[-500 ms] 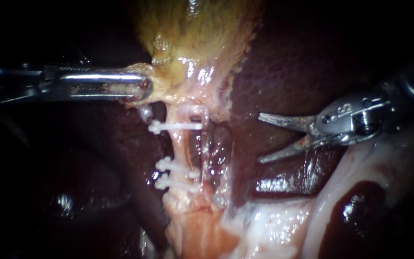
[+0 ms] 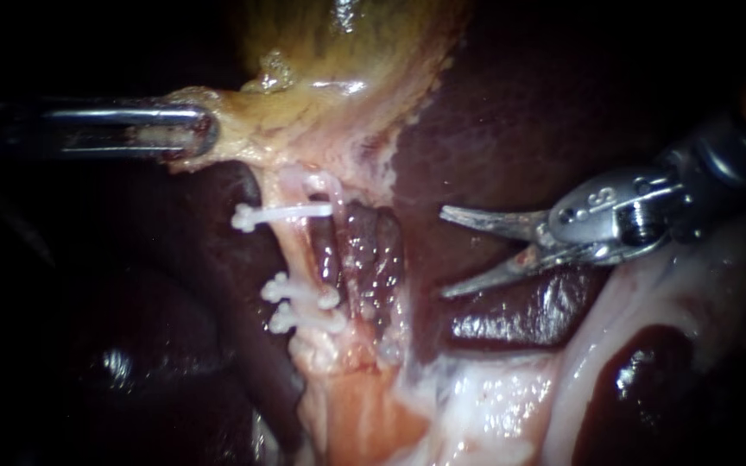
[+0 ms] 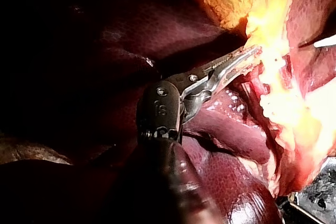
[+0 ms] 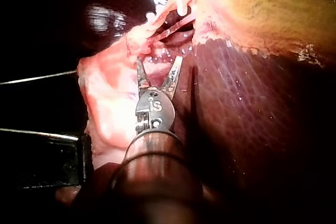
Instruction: Go to the cutting position left tube
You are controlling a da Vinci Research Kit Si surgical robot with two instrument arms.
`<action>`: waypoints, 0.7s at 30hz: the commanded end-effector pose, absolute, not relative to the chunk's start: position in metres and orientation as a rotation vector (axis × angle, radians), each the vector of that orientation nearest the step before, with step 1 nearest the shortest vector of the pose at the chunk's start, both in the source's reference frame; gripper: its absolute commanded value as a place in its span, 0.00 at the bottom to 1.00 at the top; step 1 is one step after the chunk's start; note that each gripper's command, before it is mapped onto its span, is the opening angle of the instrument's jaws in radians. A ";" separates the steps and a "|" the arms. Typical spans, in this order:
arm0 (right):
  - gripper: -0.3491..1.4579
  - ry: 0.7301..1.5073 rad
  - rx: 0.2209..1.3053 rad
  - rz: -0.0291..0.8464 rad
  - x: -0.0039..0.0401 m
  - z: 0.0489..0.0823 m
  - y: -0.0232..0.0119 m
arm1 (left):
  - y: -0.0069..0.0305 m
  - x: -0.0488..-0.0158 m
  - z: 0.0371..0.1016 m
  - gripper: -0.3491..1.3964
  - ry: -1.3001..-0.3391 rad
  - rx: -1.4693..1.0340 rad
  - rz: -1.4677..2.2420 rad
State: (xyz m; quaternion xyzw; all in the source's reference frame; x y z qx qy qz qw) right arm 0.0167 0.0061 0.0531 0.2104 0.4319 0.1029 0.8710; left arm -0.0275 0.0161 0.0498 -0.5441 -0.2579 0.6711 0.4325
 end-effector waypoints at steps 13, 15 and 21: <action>0.98 0.904 0.603 0.258 0.0229 0.0559 0.0046 | 0.0158 -0.0279 0.0497 0.00 -0.634 -1.360 1.676; 0.98 0.901 0.624 0.262 0.0235 0.0568 0.0044 | 0.0158 -0.0280 0.0497 0.00 -0.634 -1.360 1.676; 0.96 0.892 0.662 0.268 0.0251 0.0596 0.0042 | 0.0157 -0.0281 0.0497 0.00 -0.633 -1.360 1.676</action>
